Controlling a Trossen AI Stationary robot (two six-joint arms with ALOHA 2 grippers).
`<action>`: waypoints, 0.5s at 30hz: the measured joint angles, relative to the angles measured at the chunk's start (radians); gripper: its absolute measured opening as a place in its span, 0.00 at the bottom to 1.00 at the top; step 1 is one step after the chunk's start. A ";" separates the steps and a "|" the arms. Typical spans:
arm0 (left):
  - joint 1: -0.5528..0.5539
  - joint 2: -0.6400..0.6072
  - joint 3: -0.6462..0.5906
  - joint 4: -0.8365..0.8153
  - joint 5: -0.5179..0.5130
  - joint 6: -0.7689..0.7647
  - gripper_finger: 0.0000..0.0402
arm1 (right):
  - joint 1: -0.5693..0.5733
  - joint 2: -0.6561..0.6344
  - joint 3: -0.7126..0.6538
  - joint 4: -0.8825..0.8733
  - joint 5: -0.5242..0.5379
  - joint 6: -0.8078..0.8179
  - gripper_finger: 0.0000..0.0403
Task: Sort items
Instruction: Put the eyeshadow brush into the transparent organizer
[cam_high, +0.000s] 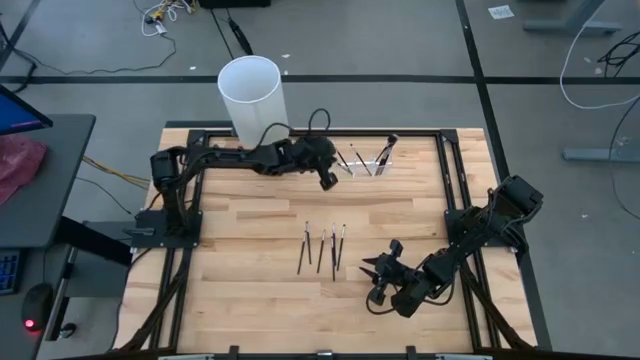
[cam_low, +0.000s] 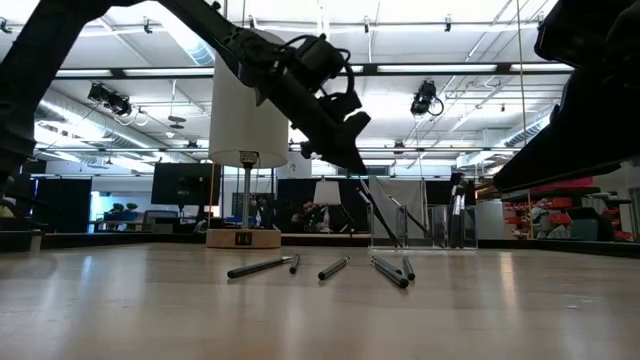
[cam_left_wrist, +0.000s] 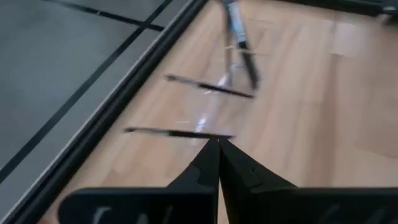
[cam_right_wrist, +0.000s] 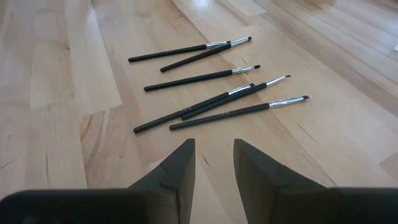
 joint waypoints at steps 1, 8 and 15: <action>0.012 0.001 0.000 -0.001 0.000 -0.002 0.02 | 0.000 0.000 0.000 0.000 0.000 0.000 0.28; 0.060 0.028 0.001 0.041 -0.020 0.003 0.01 | -0.002 0.000 0.000 0.000 0.000 -0.007 0.28; 0.039 0.006 -0.001 0.122 -0.051 0.039 0.02 | -0.007 0.000 0.000 0.004 0.000 -0.010 0.28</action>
